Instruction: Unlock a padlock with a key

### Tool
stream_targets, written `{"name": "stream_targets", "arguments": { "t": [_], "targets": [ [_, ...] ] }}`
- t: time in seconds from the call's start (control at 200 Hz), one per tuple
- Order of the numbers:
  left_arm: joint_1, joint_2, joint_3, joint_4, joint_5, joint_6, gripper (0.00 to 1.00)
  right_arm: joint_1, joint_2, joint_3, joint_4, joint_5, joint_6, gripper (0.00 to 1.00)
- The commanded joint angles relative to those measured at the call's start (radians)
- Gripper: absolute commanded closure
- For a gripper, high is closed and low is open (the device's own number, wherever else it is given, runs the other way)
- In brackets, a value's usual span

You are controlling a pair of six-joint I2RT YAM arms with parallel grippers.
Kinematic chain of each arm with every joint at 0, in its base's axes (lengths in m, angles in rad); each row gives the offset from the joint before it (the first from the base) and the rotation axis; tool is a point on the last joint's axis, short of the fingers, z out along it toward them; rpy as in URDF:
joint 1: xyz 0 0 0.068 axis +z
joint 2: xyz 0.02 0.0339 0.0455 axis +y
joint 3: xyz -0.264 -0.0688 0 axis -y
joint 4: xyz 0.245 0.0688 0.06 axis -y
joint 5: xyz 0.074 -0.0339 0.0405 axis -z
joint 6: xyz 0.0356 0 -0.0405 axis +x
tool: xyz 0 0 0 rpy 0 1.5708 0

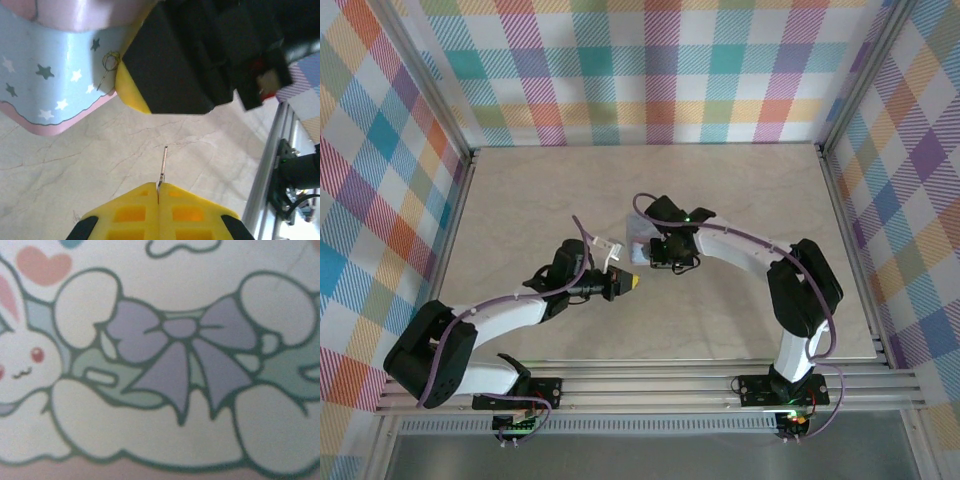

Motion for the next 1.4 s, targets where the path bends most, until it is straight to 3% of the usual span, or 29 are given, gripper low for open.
{"name": "stream_targets", "arguments": {
  "t": [0.0, 0.37, 0.755, 1.395],
  "targets": [
    [-0.026, 0.016, -0.02, 0.12, -0.083, 0.051, 1.0, -0.035, -0.061, 0.061, -0.074, -0.082, 0.047, 1.0],
    [-0.04, 0.131, -0.045, 0.412, -0.146, 0.003, 1.0, -0.086, -0.116, 0.06, -0.057, -0.247, 0.146, 1.0],
    [-0.047, 0.247, -0.002, 0.566, -0.078, -0.044, 1.0, -0.116, -0.136, 0.034, -0.02, -0.325, 0.199, 1.0],
    [-0.059, 0.317, 0.055, 0.591, -0.032, -0.06, 1.0, -0.142, -0.152, -0.02, 0.045, -0.359, 0.21, 1.0]
  ]
}}
